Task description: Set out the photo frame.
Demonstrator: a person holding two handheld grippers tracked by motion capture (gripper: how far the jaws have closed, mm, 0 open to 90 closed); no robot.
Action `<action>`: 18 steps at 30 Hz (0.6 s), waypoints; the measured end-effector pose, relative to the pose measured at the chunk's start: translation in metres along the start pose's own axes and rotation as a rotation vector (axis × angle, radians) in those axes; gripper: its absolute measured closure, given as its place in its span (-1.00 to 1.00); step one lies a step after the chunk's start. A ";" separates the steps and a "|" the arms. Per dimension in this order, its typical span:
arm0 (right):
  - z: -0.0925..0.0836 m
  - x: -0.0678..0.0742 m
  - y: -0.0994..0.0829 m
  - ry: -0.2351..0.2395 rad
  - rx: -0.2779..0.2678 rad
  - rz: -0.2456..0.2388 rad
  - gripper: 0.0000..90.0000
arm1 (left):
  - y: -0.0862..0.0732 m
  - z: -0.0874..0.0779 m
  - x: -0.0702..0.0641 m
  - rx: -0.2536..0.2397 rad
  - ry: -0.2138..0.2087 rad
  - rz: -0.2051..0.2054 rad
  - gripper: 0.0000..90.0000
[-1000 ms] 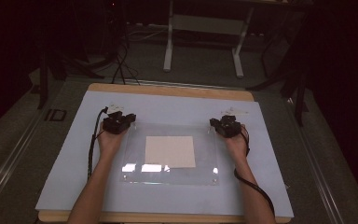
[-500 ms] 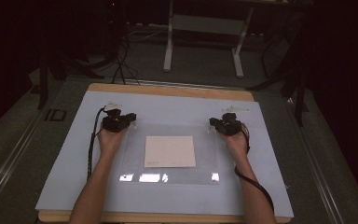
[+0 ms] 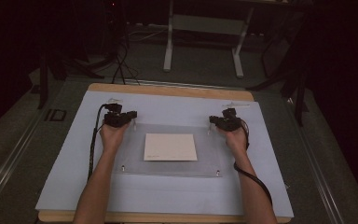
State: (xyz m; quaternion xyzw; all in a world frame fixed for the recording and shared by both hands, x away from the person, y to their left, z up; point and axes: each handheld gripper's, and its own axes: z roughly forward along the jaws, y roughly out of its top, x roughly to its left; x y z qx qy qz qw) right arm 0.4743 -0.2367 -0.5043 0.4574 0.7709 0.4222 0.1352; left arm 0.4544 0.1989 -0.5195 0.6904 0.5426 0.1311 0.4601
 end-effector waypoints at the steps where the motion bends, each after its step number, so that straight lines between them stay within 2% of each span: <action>1: 0.000 -0.001 0.000 0.003 0.000 0.003 0.91 | 0.001 0.001 0.000 0.003 0.005 -0.004 0.86; 4: 0.001 -0.002 0.001 0.006 0.001 0.012 0.91 | 0.001 0.002 0.000 0.005 0.006 -0.011 0.86; 13: 0.004 -0.005 0.005 0.015 0.013 0.037 0.91 | 0.006 0.010 -0.002 0.026 0.046 -0.030 0.87; 15: 0.005 -0.005 0.006 0.014 0.012 0.047 0.91 | 0.006 0.011 -0.002 0.021 0.042 -0.050 0.87; 18: 0.004 -0.004 0.006 0.005 0.017 0.040 0.90 | 0.006 0.012 -0.002 0.020 0.042 -0.054 0.86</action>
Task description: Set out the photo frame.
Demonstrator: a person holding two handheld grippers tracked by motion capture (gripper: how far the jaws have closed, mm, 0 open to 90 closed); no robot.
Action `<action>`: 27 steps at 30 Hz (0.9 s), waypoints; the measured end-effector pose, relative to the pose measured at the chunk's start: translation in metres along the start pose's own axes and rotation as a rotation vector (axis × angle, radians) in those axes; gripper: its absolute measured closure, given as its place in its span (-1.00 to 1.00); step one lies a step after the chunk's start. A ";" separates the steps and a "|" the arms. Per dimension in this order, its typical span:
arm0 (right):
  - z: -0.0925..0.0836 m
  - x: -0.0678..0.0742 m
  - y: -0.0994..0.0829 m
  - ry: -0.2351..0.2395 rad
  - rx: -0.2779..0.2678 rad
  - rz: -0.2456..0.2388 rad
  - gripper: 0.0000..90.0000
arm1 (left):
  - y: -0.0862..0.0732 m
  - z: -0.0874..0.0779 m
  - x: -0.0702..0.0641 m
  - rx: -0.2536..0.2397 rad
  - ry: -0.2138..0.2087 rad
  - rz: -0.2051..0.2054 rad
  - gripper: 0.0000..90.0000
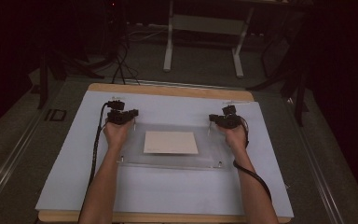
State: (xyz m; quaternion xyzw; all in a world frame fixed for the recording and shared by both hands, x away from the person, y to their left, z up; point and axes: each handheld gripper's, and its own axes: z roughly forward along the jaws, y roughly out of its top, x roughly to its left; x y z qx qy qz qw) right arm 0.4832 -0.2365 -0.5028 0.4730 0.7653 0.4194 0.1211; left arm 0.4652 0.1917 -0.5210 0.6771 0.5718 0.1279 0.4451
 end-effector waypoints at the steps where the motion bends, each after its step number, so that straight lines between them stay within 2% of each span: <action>1: -0.001 0.002 0.000 -0.012 0.005 -0.013 0.88 | 0.000 0.000 0.000 0.001 0.000 -0.002 0.86; 7: -0.006 0.006 0.001 -0.023 -0.015 -0.018 0.73 | -0.001 0.001 0.001 -0.001 -0.006 -0.023 0.85; 9: -0.011 0.010 0.002 -0.038 -0.016 -0.041 0.67 | -0.001 0.001 0.001 -0.001 -0.006 -0.023 0.85; 14: -0.016 0.012 0.001 -0.046 -0.027 -0.045 0.65 | -0.001 0.002 0.001 -0.001 -0.010 -0.032 0.84; 18: -0.025 0.015 0.001 -0.030 -0.053 -0.036 0.66 | -0.001 0.003 0.002 -0.001 -0.014 -0.037 0.84; 27: -0.033 0.046 -0.003 0.033 -0.037 -0.117 0.68 | -0.002 0.003 0.002 -0.003 -0.021 -0.044 0.83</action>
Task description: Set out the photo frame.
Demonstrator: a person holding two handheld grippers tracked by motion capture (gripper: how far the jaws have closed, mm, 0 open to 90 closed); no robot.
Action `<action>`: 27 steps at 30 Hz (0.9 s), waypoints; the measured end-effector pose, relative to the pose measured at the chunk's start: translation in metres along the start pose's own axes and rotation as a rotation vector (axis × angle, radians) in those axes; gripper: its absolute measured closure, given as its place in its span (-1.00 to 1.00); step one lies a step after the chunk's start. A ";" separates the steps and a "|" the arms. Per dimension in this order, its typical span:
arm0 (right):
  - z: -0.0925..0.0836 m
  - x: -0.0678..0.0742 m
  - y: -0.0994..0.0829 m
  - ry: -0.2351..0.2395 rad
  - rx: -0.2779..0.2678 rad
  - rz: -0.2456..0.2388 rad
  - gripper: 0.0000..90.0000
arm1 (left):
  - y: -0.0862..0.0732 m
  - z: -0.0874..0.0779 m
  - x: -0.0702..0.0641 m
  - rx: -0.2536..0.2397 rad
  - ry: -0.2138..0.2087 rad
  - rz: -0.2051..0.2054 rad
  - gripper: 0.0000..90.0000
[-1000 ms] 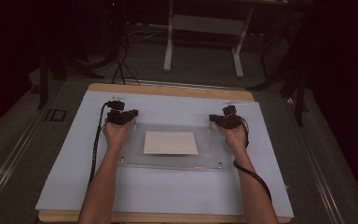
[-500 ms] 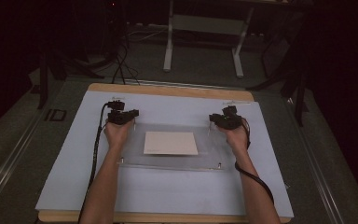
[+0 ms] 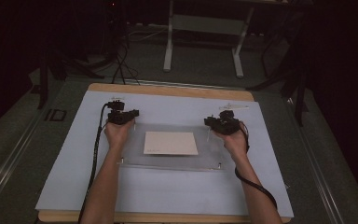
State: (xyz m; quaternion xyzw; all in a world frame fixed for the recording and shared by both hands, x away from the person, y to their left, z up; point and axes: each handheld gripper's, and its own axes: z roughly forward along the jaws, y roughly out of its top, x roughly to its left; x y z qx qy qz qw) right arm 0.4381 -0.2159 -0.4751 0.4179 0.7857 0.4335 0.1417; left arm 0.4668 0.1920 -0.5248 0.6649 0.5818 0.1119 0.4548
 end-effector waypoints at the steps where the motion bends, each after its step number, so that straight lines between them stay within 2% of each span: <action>1: 0.000 0.004 0.001 0.008 0.001 -0.004 0.68 | 0.000 0.000 0.000 -0.002 -0.003 -0.003 0.83; 9: -0.007 0.037 0.008 0.080 0.005 -0.085 0.69 | -0.001 0.001 0.001 -0.003 -0.010 -0.010 0.83; 14: -0.014 0.053 0.010 0.129 0.012 -0.104 0.73 | -0.001 0.001 0.001 -0.004 -0.010 -0.010 0.83; 27: -0.032 0.089 0.010 0.178 0.017 -0.153 0.79 | -0.002 0.001 0.002 -0.009 -0.015 -0.014 0.82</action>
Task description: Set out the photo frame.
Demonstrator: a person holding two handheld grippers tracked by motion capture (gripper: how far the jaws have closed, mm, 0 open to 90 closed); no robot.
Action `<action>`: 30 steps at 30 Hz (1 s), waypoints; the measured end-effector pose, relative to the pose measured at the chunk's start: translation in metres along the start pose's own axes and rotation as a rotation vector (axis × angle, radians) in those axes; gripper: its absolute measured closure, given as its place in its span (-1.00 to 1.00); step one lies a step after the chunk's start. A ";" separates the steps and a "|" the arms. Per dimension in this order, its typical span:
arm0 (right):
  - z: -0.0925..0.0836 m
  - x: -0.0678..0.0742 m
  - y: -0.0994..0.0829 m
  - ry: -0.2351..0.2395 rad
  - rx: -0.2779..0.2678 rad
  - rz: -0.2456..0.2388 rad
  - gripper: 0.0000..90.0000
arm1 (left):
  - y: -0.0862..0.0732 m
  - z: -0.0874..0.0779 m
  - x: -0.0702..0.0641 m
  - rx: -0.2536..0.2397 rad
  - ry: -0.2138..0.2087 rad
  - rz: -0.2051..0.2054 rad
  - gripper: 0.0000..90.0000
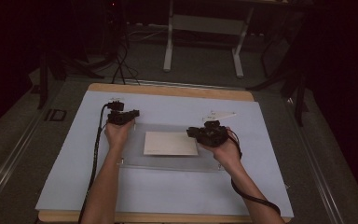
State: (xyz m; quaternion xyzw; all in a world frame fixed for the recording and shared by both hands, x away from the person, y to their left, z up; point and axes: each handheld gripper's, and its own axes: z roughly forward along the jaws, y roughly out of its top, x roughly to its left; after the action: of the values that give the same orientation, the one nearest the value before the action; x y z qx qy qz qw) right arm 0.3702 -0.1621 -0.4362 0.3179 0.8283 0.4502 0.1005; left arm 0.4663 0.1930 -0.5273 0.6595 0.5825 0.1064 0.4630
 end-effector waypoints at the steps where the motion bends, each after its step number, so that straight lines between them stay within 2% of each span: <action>1: -0.001 0.003 0.000 0.000 -0.002 -0.005 0.79 | 0.000 0.000 0.000 -0.001 0.000 0.000 0.82; 4: -0.003 0.009 0.000 0.010 -0.010 -0.011 0.80 | 0.000 0.000 0.000 -0.002 -0.002 -0.002 0.82; 6: -0.006 0.020 0.000 0.026 -0.017 -0.027 0.81 | 0.000 0.000 0.000 -0.001 -0.003 -0.004 0.82; 13: -0.007 0.040 -0.005 0.070 -0.015 -0.055 0.86 | 0.000 0.000 0.000 -0.002 -0.004 -0.004 0.82; 20: -0.004 0.056 -0.016 0.110 -0.003 -0.075 1.00 | 0.000 0.000 0.001 -0.001 -0.006 -0.005 0.82; 30: 0.002 0.081 -0.032 0.161 0.030 -0.130 1.00 | -0.001 0.001 0.001 -0.002 -0.009 -0.007 0.81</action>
State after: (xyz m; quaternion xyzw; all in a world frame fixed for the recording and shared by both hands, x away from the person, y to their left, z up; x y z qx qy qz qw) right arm 0.2946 -0.1233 -0.4538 0.2280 0.8592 0.4543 0.0579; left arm 0.4667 0.1934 -0.5287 0.6573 0.5828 0.1025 0.4667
